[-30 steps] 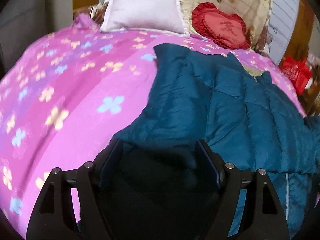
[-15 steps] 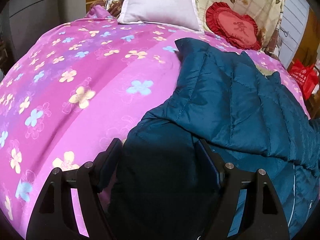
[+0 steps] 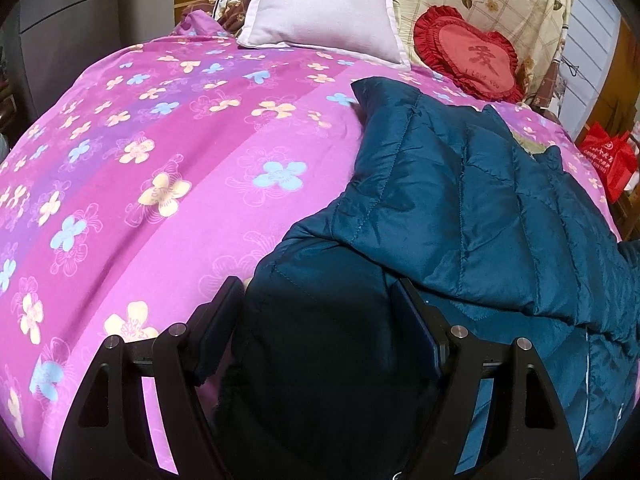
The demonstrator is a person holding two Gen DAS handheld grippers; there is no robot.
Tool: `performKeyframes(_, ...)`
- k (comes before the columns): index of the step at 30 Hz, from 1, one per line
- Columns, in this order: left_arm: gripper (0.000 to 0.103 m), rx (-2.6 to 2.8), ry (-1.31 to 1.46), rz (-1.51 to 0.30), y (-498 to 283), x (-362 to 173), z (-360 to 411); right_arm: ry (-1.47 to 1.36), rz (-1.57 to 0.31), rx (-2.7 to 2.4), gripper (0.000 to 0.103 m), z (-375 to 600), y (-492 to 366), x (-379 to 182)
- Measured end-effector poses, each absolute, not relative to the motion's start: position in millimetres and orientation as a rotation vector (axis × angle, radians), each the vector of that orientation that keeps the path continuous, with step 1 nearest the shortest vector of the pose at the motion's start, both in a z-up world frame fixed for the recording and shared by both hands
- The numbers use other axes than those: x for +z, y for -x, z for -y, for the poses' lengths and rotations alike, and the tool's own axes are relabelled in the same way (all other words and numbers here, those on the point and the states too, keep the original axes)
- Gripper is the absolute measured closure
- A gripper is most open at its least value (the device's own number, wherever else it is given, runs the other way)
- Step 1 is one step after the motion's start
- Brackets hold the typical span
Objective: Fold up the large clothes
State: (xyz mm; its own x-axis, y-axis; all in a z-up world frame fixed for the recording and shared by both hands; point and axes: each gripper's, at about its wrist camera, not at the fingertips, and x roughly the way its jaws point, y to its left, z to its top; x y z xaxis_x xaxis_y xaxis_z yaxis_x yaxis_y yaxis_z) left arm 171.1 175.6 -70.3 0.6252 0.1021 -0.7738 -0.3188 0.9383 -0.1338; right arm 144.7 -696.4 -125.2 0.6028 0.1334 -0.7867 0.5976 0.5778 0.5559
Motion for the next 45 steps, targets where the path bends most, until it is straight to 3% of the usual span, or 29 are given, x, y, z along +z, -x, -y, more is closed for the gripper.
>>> performKeyframes(4, 0.026, 0.245, 0.27, -0.865, -171, -70, -176, -0.914, -0.921, -0.275, 0.0, 694, -165, -135)
performKeyframes(7, 0.026, 0.245, 0.269, -0.865, -171, -71, -176, -0.809, -0.81, -0.314, 0.028, 686, -165, -118)
performKeyframes(9, 0.026, 0.244, 0.272, -0.864, -171, -71, -176, -0.627, -0.756, -0.369, 0.053, 667, -166, -94)
performKeyframes(15, 0.026, 0.244, 0.276, -0.863, -172, -71, -177, -0.312, -0.579, -0.384, 0.082, 602, -158, -27)
performKeyframes(22, 0.026, 0.24, 0.285, -0.859, -171, -71, -178, -0.163, -0.531, -0.28, 0.084, 481, -158, -1)
performKeyframes(30, 0.026, 0.234, 0.298, -0.851, -169, -70, -179, -0.119, -0.53, 0.053, 0.084, 300, -168, -11)
performKeyframes(41, 0.026, 0.226, 0.298, -0.851, -170, -70, -177, -0.051, -0.674, 0.309, 0.083, 172, -199, -89)
performKeyframes(43, 0.026, 0.225, 0.301, -0.85, -170, -70, -178, -0.036, -0.674, 0.304, 0.068, 169, -198, -88)
performKeyframes(45, 0.026, 0.222, 0.306, -0.848, -170, -70, -177, -0.036, -0.675, 0.312, 0.046, 164, -191, -87)
